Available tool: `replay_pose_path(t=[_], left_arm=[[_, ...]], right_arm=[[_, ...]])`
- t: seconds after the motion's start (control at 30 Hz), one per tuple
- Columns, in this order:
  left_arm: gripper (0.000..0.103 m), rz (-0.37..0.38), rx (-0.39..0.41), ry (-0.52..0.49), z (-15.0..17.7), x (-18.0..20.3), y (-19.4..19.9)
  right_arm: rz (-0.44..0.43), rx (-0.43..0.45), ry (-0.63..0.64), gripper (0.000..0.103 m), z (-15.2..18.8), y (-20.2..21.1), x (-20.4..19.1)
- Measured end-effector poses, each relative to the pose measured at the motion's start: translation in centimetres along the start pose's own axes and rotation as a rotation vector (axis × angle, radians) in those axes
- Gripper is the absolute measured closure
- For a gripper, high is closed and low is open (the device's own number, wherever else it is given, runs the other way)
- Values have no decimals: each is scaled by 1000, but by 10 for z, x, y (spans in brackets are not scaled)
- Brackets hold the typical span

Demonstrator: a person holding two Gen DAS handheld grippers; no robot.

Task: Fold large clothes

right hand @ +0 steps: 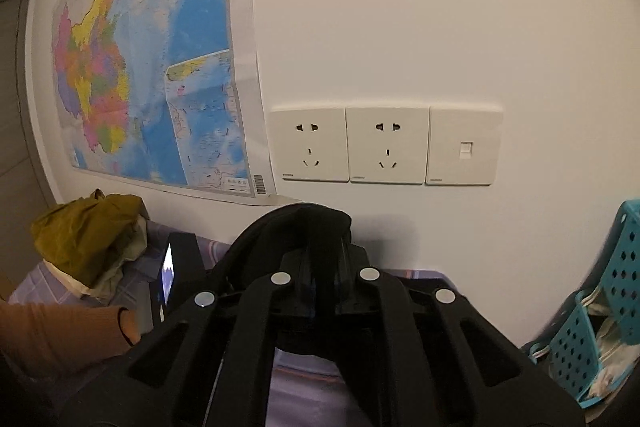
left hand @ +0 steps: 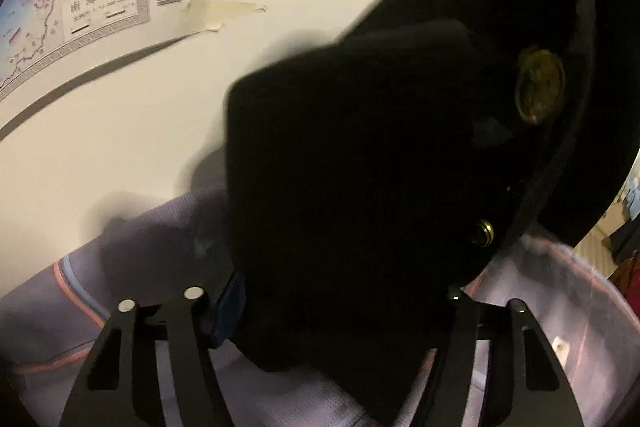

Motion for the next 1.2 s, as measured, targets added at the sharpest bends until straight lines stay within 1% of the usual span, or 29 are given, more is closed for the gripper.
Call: replay_pose_path(t=[0.03,0.07,0.17,0.27,0.3,0.33,0.37,0.4,0.43,0.47,0.53,0.57,0.6,0.63,0.7,0.77,0.8,0.9,0.97,1.0,1.03,1.07,1.1,1.2], left_arm=[[46,2,12,4,-2,-3,2],[48,17,25,10,-2,-5,5],[45,55,38,-13,2,-9,12],[45,76,39,20,3,-16,12],[48,70,26,14,0,-17,7],[71,73,13,-5,-3,-11,2],[87,55,11,-21,-6,-8,-2],[96,33,1,-30,-10,-7,-7],[97,15,-8,-29,-14,-5,-9],[97,-5,4,-25,-21,-4,-7],[98,-54,62,-26,-51,-3,5],[98,-62,93,-24,-67,-2,14],[98,-70,129,-26,-86,1,24],[98,-79,172,-31,-109,5,38],[98,-80,229,-41,-146,16,61],[98,-64,276,-63,-186,35,88],[98,-53,315,-63,-203,43,103],[98,-36,413,-22,-242,54,148],[98,-35,515,20,-268,54,196],[98,-43,569,37,-277,50,224],[98,-44,609,49,-282,47,245],[97,-51,650,54,-284,42,270],[96,-75,698,56,-284,34,302],[95,-126,771,54,-270,20,368]], right_arm=[[-7,5,-11,98,-1,1,2],[-4,12,-23,98,-3,4,4],[14,51,-48,98,-12,12,18],[21,72,-65,98,-18,20,27],[20,74,-64,98,-18,22,28],[18,75,-65,98,-19,23,28],[26,79,-63,98,-20,24,30],[27,84,-68,98,-22,26,32],[38,91,-77,98,-25,29,38],[55,95,-88,98,-29,32,45],[76,122,-113,98,-41,46,59],[99,145,-115,98,-52,57,67],[112,162,-117,98,-61,67,73],[127,201,-129,98,-77,86,80],[157,266,-112,98,-106,120,85],[175,323,-93,98,-132,152,85],[196,352,-80,98,-144,170,85],[234,460,-28,98,-186,234,68],[242,513,13,98,-202,267,49],[238,542,39,98,-210,286,37],[232,556,52,98,-213,296,29],[226,579,75,98,-217,315,14],[211,593,89,98,-217,331,2],[151,626,120,98,-209,369,-30]])
Point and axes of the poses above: each gripper's, at about its wrist camera, not at the fingertips, and y roughly against the way its jaws point, x to its right, z to its underside, the point moved 9 cm from there along -y, roughly the way its jaws point, and after that the axes turned 3 degrees about -z, right-handed, at the moved point
